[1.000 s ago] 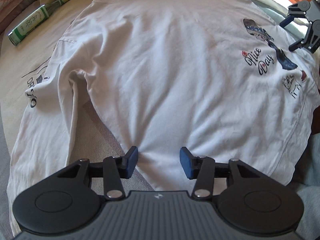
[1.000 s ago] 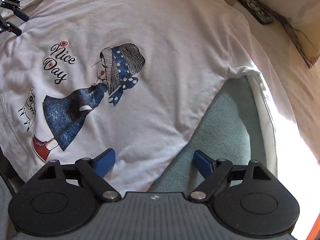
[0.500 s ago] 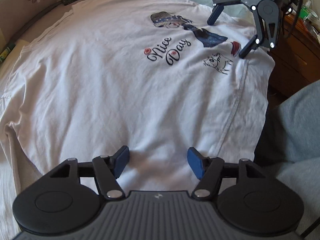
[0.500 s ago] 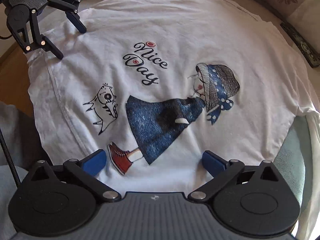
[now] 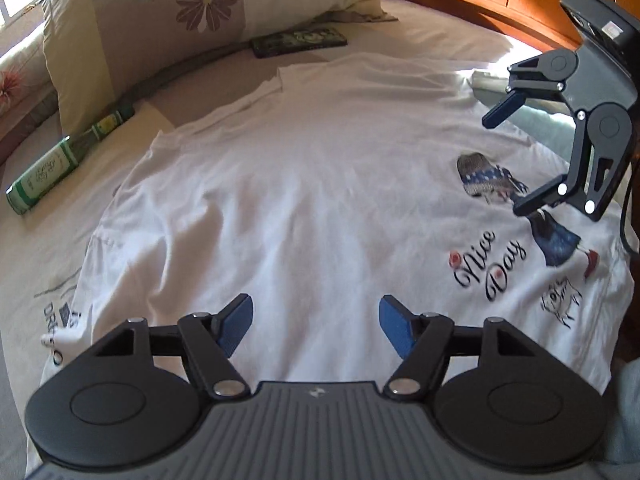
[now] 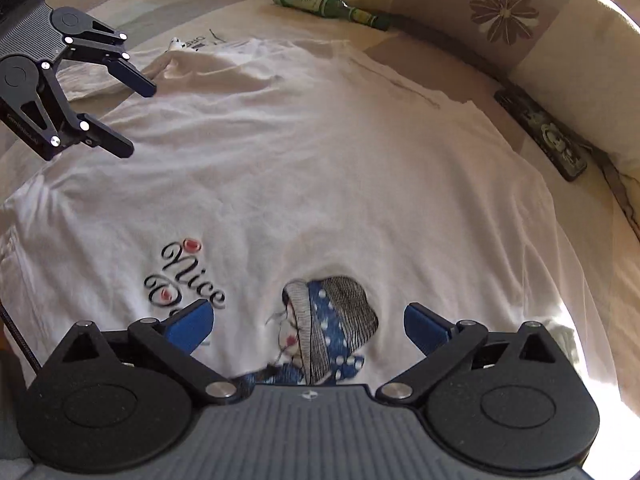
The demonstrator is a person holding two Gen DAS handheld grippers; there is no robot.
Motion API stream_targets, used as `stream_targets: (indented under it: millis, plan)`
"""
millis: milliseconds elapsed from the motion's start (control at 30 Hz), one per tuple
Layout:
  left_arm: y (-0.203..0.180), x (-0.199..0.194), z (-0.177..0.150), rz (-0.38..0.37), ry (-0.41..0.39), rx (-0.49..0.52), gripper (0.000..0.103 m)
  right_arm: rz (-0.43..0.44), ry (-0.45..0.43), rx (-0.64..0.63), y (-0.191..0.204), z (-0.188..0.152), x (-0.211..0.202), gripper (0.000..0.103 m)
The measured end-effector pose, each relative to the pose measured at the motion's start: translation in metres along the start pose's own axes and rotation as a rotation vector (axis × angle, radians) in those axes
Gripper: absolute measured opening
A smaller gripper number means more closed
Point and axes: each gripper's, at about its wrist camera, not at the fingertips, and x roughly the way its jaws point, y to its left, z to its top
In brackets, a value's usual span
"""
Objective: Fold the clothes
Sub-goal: 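Lift both grippers away from the flattened shirt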
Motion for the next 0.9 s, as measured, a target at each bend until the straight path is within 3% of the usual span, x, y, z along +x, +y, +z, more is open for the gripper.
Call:
stream_targets:
  millis: [67,167,333,467,567,667,767,900]
  plan:
    - [0.006,0.026,0.017,-0.010,-0.028,-0.017,0.070,0.003,-0.041,0.003,-0.003,0.022,0.023,0.103]
    - [0.017,0.055,0.018,-0.021,0.008,-0.025,0.070,0.004,0.006,0.037,-0.016,0.026,0.050,0.103]
    - [0.053,0.046,-0.027,0.012,0.080,-0.157,0.084,-0.020,-0.037,-0.010,-0.031,-0.029,0.025,0.103]
    - [0.081,0.026,-0.052,0.076,0.169,-0.312,0.082,-0.071,0.007,0.049,-0.040,-0.053,0.009,0.103]
    - [0.087,0.027,-0.032,0.057,0.124,-0.373,0.074,-0.099,0.108,0.167,-0.046,-0.038,0.007,0.103]
    - [0.093,0.033,-0.007,0.022,0.042,-0.435,0.077,-0.076,0.001,0.339,-0.059,-0.014,-0.002,0.103]
    - [0.100,0.041,0.017,-0.012,-0.035,-0.501,0.077,-0.086,-0.084,0.430,-0.075,0.019,0.010,0.103]
    - [0.138,0.066,0.001,0.033,0.023,-0.667,0.074,-0.090,-0.119,0.480,-0.102,0.048,0.037,0.103]
